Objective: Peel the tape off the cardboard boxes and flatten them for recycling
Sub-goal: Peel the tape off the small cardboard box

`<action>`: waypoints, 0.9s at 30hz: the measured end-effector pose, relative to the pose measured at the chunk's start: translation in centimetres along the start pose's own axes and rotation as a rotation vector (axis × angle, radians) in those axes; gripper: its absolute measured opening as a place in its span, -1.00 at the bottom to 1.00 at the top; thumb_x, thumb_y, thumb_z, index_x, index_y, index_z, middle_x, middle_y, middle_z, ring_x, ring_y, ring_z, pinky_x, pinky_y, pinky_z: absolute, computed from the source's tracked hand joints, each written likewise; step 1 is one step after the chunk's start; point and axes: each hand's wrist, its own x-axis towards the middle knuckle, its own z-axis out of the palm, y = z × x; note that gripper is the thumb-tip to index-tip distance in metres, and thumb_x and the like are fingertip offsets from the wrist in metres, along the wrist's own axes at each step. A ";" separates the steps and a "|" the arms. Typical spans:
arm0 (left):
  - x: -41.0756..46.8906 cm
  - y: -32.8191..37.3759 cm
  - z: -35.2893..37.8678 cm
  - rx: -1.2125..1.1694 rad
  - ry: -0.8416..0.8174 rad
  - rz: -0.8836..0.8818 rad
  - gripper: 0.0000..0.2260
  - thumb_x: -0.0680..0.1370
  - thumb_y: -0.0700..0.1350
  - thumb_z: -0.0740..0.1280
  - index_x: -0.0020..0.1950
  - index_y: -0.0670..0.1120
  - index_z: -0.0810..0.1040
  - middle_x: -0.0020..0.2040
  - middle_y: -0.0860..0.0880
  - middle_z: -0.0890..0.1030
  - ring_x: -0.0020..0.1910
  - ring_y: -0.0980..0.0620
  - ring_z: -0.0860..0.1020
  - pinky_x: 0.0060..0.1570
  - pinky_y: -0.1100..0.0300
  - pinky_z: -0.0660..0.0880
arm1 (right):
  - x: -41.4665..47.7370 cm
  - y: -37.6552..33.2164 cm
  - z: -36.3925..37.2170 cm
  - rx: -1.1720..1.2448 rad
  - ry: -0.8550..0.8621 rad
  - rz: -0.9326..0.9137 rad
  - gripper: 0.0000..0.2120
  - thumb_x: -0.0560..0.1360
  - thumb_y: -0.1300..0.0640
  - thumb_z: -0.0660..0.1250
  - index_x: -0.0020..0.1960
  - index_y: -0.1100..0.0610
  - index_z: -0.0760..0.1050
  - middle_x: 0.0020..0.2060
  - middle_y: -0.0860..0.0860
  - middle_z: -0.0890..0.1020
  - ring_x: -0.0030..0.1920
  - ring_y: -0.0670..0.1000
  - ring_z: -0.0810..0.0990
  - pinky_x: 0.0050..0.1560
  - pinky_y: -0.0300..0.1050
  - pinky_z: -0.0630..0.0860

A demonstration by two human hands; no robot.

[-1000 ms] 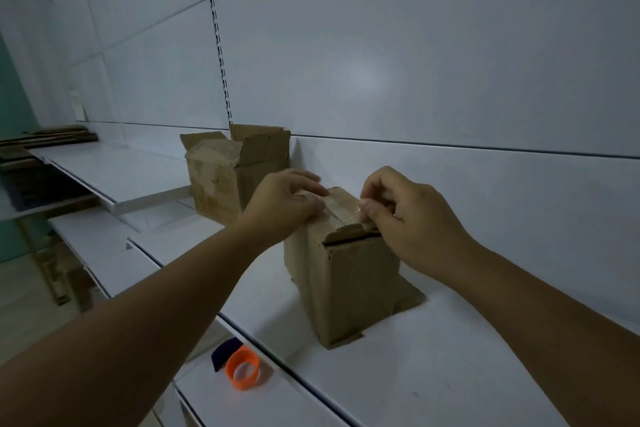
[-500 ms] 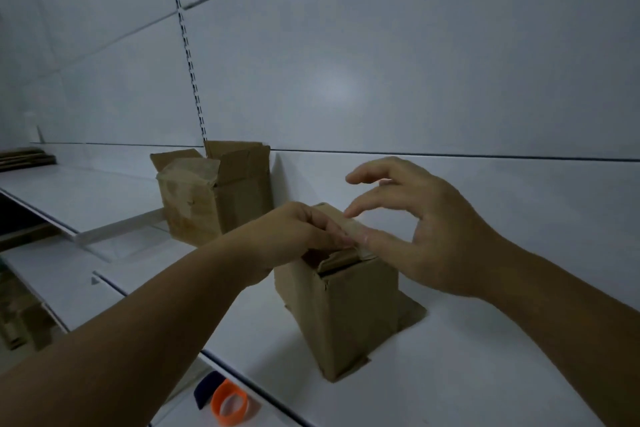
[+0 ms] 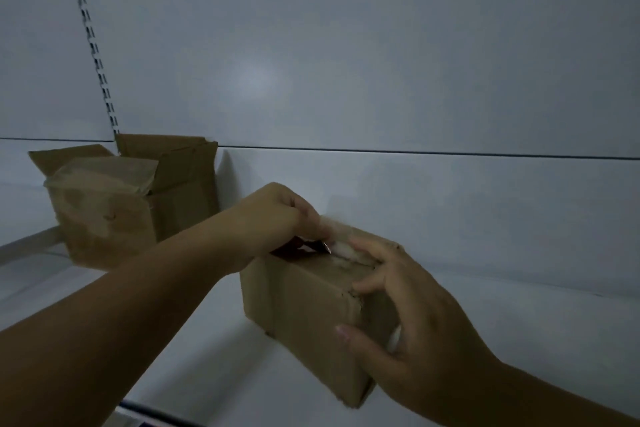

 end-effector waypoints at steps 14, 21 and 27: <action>2.4 -9.7 -5.7 -0.899 0.077 0.042 -0.79 0.53 0.05 0.12 -0.09 -0.08 0.41 -0.33 -0.08 0.44 -0.50 0.05 0.38 -0.48 0.16 0.45 | 5.0 1.2 -2.5 -0.334 -0.458 0.129 -0.47 0.27 -0.52 0.01 0.12 -0.35 0.41 -0.02 -0.36 0.37 0.03 -0.32 0.34 -0.10 -0.36 0.32; 0.6 -11.1 -4.2 -0.247 -0.095 0.249 -0.52 0.34 0.31 0.24 -0.03 -0.02 0.65 -0.34 0.04 0.59 -0.46 0.17 0.41 -0.41 0.34 0.42 | 7.9 4.8 -4.2 -0.172 -0.705 0.345 -0.70 0.31 -0.16 0.43 0.02 -0.35 0.49 0.23 -0.49 0.35 0.23 -0.40 0.32 0.18 -0.33 0.29; 0.4 -11.9 -5.9 -0.114 -0.043 0.220 -0.77 0.45 0.04 0.38 -0.36 -0.03 0.60 -0.48 0.06 0.47 -0.43 0.08 0.39 -0.40 0.24 0.34 | 8.4 5.2 -3.9 -0.090 -0.700 0.460 -0.66 0.33 0.06 0.50 -0.03 -0.33 0.55 0.17 -0.55 0.41 0.18 -0.44 0.35 0.13 -0.33 0.30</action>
